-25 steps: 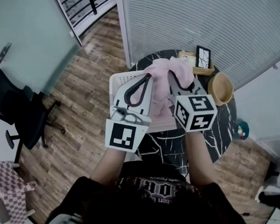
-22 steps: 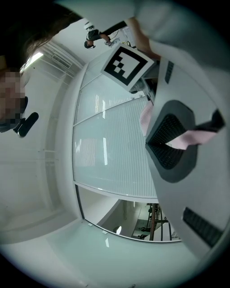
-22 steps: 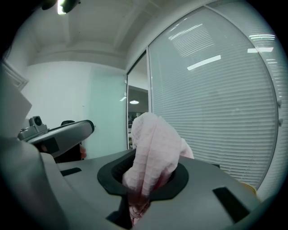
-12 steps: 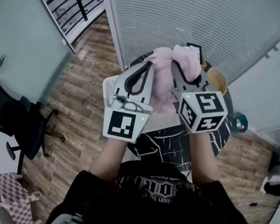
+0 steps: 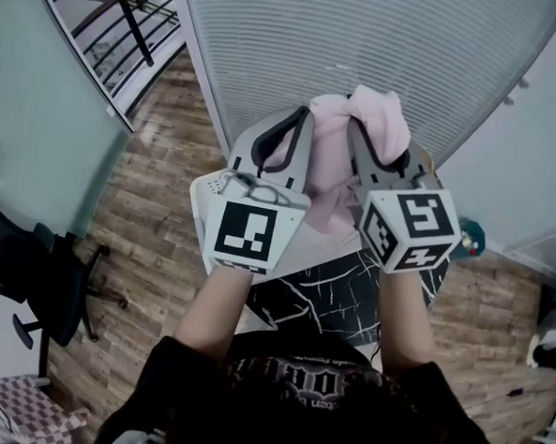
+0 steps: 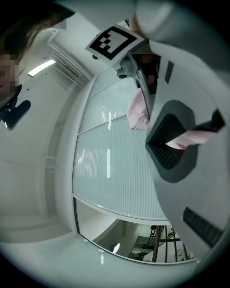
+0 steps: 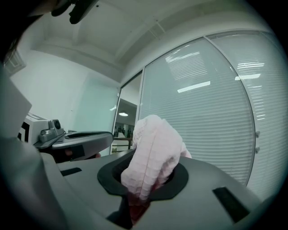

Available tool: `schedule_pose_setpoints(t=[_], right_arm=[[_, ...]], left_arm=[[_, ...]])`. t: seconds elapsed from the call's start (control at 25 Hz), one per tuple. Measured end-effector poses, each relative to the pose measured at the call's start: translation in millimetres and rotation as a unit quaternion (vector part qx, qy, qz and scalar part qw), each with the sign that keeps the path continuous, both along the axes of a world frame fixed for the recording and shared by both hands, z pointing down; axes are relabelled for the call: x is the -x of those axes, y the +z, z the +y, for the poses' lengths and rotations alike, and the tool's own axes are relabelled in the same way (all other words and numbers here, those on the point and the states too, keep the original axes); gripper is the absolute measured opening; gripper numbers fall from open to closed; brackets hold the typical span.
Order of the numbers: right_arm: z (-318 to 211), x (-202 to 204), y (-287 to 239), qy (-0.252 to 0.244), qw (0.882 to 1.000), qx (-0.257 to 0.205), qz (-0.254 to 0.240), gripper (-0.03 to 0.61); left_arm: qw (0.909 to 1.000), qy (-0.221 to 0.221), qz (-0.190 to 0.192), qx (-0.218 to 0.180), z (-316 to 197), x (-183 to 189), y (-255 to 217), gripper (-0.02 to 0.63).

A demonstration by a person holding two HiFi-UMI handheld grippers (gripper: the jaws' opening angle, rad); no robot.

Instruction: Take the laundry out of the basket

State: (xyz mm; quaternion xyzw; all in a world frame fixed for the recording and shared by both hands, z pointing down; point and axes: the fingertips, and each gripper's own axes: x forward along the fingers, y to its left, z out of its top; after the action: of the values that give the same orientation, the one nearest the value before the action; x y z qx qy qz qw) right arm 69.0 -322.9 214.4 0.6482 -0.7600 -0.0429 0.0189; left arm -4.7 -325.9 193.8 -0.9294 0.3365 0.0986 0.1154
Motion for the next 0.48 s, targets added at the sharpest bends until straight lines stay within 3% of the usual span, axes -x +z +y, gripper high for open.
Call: schedule_pose_setpoints(t=[0.48], right_arm=[[39,-49,-46,0.073,0.996,-0.043,0.006,0.071]], left_arm=[[0.9977,0.064,0.013,-0.016,21,-42,-28,0.0]])
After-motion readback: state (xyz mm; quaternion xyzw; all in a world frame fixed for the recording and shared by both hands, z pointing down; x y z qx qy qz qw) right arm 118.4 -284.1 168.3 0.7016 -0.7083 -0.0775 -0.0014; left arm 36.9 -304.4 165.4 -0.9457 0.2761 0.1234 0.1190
